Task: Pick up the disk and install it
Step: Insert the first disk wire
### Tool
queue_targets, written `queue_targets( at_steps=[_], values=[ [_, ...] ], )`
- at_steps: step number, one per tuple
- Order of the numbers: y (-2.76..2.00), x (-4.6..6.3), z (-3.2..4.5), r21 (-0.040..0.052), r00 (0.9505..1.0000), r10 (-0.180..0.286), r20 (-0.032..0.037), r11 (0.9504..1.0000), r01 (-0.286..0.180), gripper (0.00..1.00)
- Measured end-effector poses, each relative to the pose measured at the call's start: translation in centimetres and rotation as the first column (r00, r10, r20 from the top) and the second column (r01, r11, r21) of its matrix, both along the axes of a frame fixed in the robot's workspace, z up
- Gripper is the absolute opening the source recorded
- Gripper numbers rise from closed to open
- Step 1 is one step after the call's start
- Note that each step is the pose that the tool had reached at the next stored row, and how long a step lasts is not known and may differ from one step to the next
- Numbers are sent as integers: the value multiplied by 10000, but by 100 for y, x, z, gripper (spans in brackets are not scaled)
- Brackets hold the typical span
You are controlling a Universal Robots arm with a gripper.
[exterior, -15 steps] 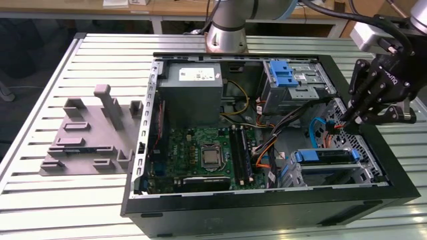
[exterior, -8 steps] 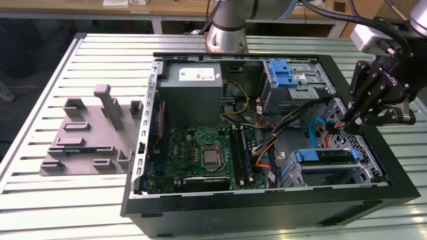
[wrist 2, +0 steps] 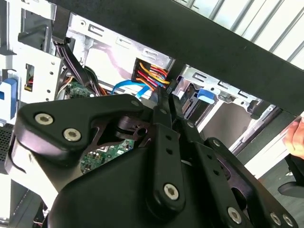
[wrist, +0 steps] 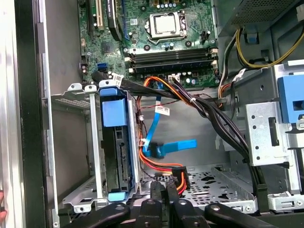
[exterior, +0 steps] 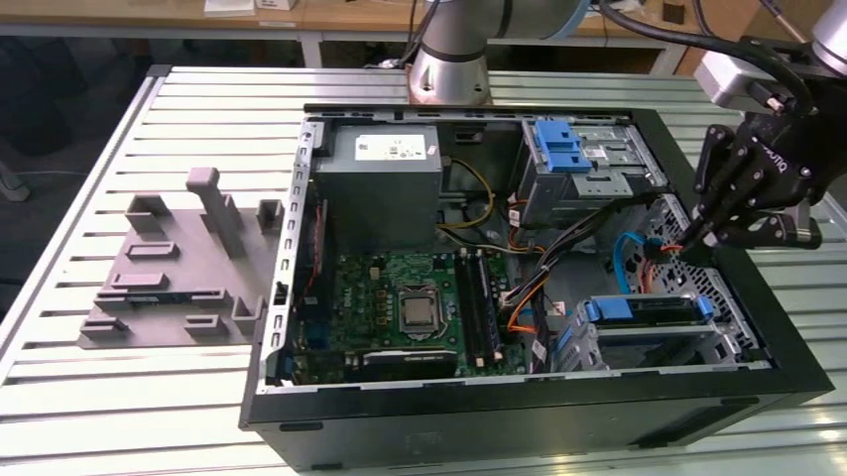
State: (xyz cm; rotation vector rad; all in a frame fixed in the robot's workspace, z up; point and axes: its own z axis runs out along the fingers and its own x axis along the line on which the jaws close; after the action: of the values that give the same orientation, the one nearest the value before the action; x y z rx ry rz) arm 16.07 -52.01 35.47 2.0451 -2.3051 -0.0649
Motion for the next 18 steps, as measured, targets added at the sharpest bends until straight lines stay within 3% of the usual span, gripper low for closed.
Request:
queue_targets(
  at_steps=[10,12,15,18],
  values=[
    [3,-119,15,-25,9998,0,177,10000,1,16],
    [3,-145,15,-24,9997,0,254,10000,1,16],
    [3,-184,15,-24,9990,9,438,10000,-8,16],
    [-16,-216,15,-26,9985,34,544,10000,-32,16]
  ],
)
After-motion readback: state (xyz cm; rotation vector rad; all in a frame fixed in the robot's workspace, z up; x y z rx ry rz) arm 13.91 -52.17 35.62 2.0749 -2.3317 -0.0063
